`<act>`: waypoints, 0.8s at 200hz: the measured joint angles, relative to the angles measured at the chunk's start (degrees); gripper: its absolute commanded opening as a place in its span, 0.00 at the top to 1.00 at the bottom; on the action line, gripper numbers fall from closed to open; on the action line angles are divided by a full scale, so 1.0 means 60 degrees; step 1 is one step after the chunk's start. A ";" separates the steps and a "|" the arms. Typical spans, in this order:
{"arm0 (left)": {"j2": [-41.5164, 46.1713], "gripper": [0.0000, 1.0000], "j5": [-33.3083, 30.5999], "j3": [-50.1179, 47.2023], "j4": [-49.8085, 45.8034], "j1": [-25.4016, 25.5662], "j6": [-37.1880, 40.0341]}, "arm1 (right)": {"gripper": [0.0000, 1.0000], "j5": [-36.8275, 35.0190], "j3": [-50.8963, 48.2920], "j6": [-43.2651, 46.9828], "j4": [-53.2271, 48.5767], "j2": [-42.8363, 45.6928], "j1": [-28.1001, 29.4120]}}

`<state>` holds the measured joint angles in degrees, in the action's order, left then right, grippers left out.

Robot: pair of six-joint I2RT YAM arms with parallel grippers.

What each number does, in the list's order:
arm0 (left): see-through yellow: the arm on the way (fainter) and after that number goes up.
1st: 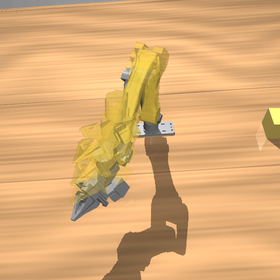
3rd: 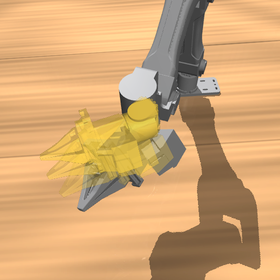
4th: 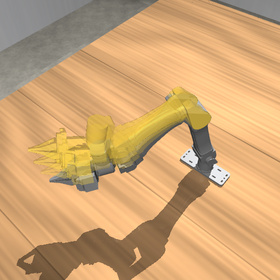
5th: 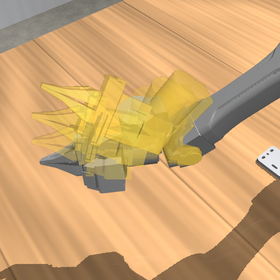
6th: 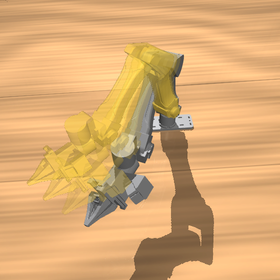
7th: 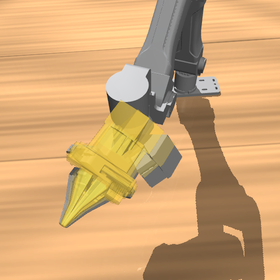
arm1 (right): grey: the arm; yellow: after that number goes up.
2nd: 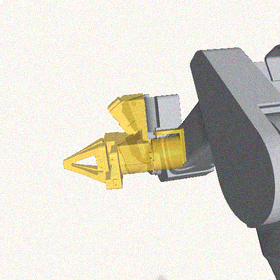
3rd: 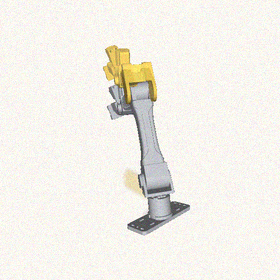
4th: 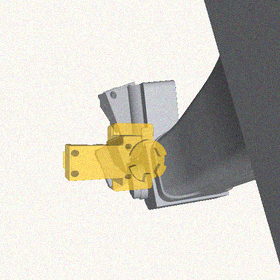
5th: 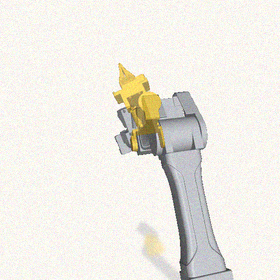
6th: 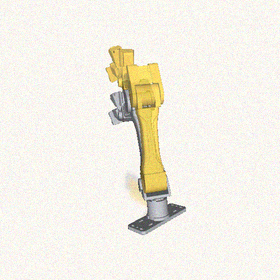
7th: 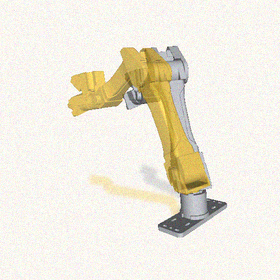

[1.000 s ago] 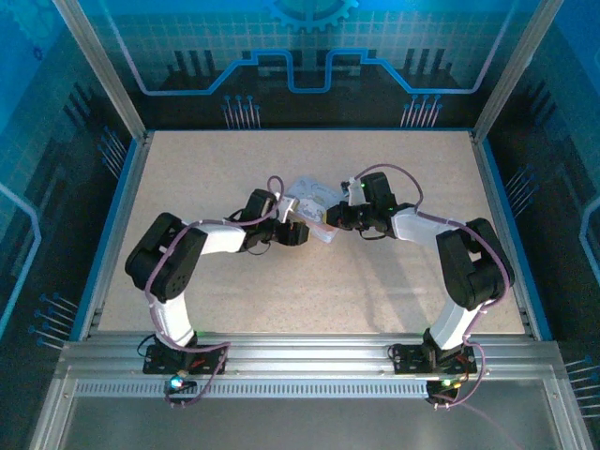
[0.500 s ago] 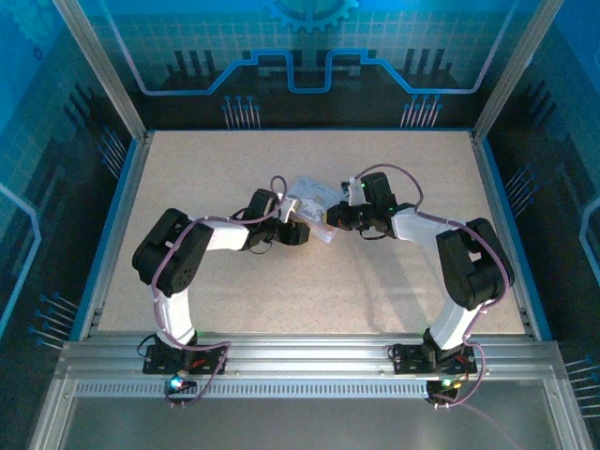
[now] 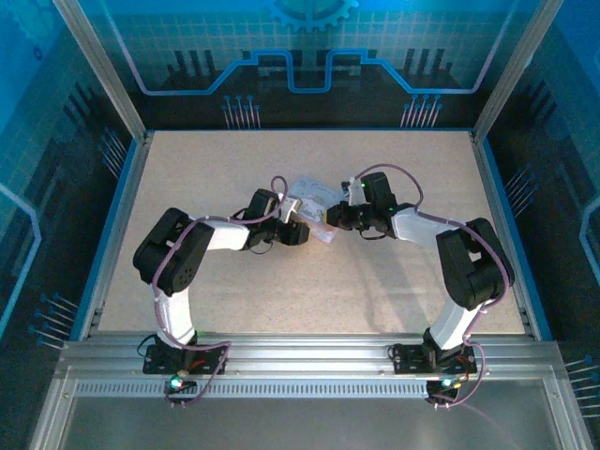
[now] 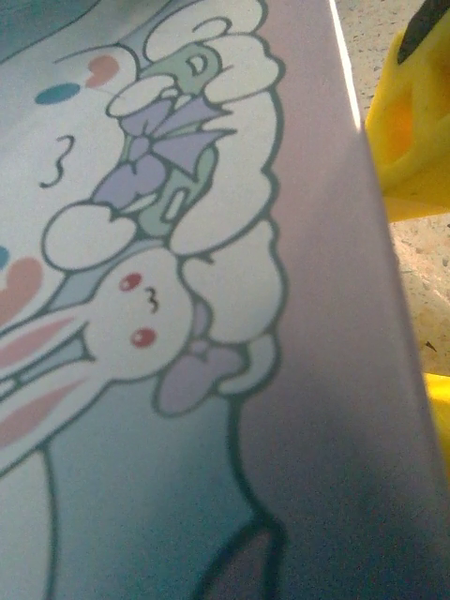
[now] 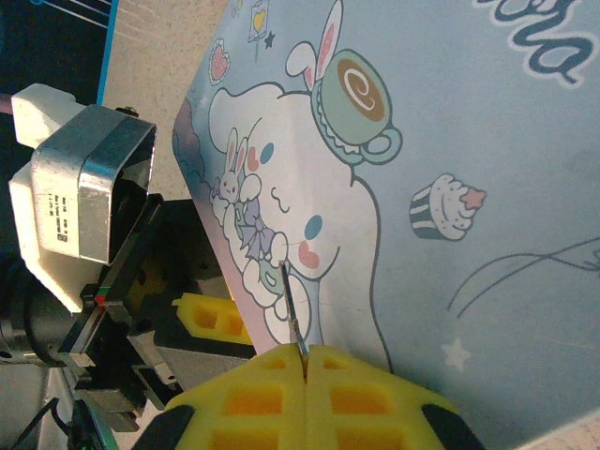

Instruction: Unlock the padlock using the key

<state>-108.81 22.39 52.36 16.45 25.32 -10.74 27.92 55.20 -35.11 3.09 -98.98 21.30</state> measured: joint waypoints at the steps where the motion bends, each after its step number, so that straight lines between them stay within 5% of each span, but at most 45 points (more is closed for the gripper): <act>1: 0.0000 0.55 0.0000 0.0000 0.0000 0.0000 -0.0004 | 1.00 0.0004 0.0000 0.0000 0.0000 0.0000 0.0000; 101: -0.0091 0.54 -0.0011 0.0153 -0.0029 0.0124 -0.0197 | 1.00 -0.0004 0.0000 -0.0007 0.0044 -0.0007 -0.0018; 160: -0.0171 0.63 -0.0058 0.0266 -0.0124 0.0229 -0.0193 | 1.00 -0.0004 -0.0004 -0.0007 0.0069 -0.0007 -0.0062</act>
<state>-109.84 22.04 53.95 15.70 26.70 -11.90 27.90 55.18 -35.16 3.51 -99.02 20.93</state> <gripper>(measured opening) 0.388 0.042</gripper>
